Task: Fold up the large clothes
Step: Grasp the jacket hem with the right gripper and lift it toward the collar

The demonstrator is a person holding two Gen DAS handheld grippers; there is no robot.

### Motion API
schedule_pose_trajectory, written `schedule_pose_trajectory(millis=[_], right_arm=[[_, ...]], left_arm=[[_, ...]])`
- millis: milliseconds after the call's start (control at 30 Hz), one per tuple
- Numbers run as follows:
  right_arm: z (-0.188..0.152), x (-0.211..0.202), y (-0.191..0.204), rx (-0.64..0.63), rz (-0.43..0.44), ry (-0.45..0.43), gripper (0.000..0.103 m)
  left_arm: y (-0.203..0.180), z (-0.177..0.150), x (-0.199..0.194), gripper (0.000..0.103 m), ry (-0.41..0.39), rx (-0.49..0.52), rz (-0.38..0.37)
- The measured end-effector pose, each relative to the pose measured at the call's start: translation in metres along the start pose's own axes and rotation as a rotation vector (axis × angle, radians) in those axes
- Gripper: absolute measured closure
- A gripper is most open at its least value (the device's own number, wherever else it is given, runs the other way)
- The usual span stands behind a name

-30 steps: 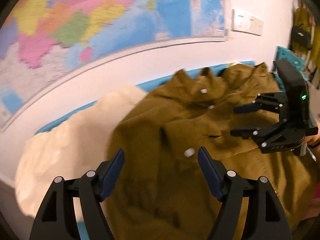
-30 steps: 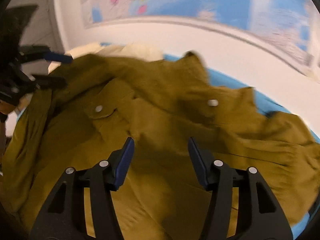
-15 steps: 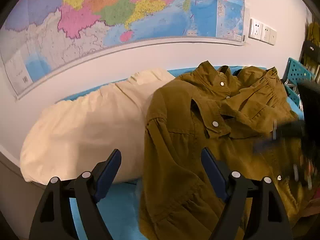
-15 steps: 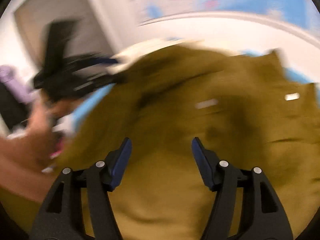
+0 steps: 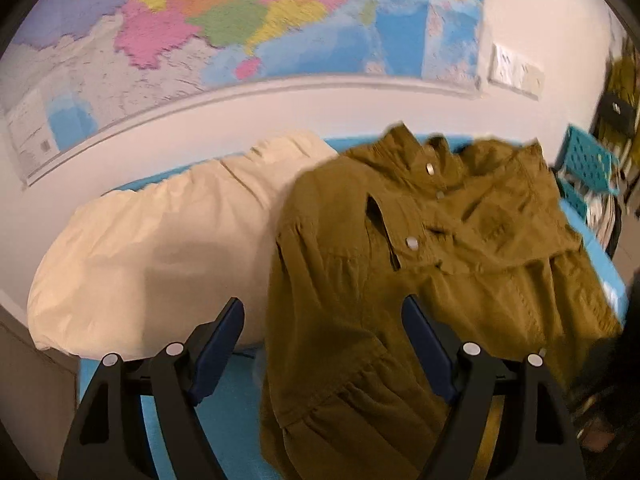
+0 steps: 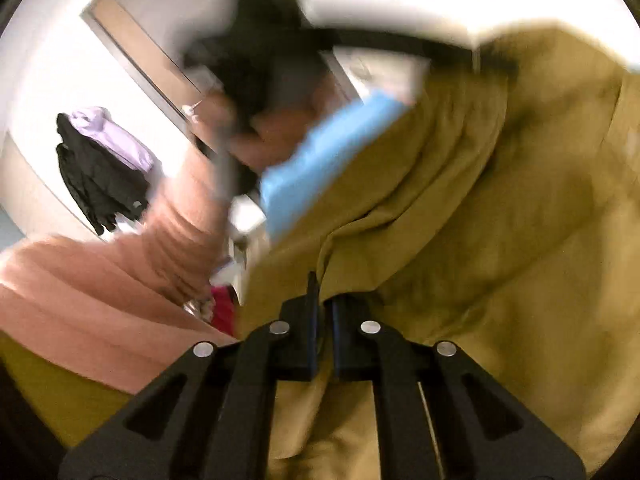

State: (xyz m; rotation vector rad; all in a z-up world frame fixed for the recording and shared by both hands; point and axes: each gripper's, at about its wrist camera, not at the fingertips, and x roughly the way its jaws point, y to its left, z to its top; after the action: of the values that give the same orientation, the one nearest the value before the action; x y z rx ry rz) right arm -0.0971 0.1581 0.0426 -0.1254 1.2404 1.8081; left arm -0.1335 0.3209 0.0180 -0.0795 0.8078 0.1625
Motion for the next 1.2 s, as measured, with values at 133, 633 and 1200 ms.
schedule_pose_trajectory(millis=[133, 633, 1200], right_arm=[[0.040, -0.077, 0.019, -0.098, -0.207, -0.057, 0.098], [-0.037, -0.159, -0.138, 0.234, -0.713, 0.021, 0.048], [-0.133, -0.198, -0.135, 0.362, -0.639, -0.239, 0.094]], left_arm=[[0.025, 0.020, -0.034, 0.025, -0.112, -0.144, -0.134], [-0.015, 0.019, 0.048, 0.025, 0.030, 0.030, 0.002], [-0.062, 0.038, 0.096, 0.071, 0.043, 0.134, 0.081]])
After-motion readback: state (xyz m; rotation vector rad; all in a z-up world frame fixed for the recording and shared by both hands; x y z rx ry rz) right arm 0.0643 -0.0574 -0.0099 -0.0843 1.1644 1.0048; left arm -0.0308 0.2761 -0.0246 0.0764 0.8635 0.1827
